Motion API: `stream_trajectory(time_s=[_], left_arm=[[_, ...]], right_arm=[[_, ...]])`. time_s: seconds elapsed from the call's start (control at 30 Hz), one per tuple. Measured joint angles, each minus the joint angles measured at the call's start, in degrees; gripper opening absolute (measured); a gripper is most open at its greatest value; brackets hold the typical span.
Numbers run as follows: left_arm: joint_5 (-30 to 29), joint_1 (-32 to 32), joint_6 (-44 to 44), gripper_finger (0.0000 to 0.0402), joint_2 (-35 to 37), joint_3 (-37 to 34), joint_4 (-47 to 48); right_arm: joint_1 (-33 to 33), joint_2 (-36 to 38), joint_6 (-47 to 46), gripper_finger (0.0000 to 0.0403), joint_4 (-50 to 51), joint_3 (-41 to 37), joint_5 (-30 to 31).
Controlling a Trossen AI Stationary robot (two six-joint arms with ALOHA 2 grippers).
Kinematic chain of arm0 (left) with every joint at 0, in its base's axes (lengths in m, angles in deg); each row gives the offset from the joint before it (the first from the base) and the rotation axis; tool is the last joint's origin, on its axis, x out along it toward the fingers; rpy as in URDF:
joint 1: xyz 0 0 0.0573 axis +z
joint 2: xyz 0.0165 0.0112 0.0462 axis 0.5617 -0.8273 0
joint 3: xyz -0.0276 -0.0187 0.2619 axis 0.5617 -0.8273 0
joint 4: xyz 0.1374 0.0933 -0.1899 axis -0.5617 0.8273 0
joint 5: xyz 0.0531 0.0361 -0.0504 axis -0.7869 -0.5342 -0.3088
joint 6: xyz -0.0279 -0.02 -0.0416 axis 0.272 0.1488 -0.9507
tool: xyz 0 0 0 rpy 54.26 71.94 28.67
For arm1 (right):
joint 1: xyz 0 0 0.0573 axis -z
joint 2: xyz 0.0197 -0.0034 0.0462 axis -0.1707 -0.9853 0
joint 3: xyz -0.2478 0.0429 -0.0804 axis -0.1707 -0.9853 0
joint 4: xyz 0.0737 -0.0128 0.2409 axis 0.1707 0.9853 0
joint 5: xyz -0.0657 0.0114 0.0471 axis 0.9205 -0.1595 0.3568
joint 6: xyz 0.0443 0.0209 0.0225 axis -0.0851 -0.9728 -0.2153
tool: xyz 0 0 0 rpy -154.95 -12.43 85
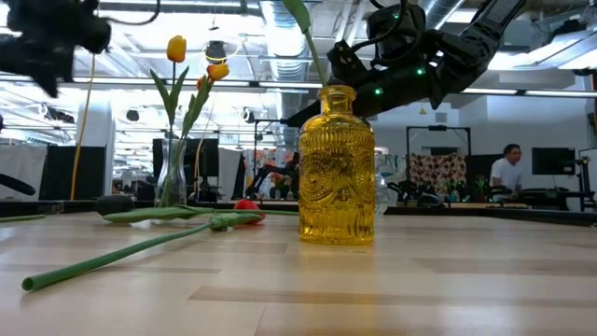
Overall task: Sort flowers into vase by color
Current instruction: Put the left red flower into the yellow vase
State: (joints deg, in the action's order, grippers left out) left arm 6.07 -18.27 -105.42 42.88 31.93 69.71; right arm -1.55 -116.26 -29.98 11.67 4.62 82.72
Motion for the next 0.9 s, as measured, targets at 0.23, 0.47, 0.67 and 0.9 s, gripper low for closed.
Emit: stream_trajectory(time_s=[0.23,0.47,0.67,0.9], left_arm=[[5.29,-1.73,-7.36,0.0183,-1.03,-4.93,1.31],[7.65,-10.78,-16.53,0.0183,-2.83,-9.06,-2.03],[8.31,-20.26,-24.54,0.0183,-6.73,-9.18,-9.14],[8.33,-31.03,-33.96,0.0183,-14.54,-9.18,-9.81]], right_arm=[[0.00,0.00,0.00,0.0186,-0.02,0.00,0.00],[0.00,0.00,-0.01,0.0186,-0.02,0.00,0.00],[-0.02,0.00,-0.03,0.0186,0.00,0.00,-0.01],[-0.02,0.00,-0.04,0.0186,0.00,0.00,0.00]])
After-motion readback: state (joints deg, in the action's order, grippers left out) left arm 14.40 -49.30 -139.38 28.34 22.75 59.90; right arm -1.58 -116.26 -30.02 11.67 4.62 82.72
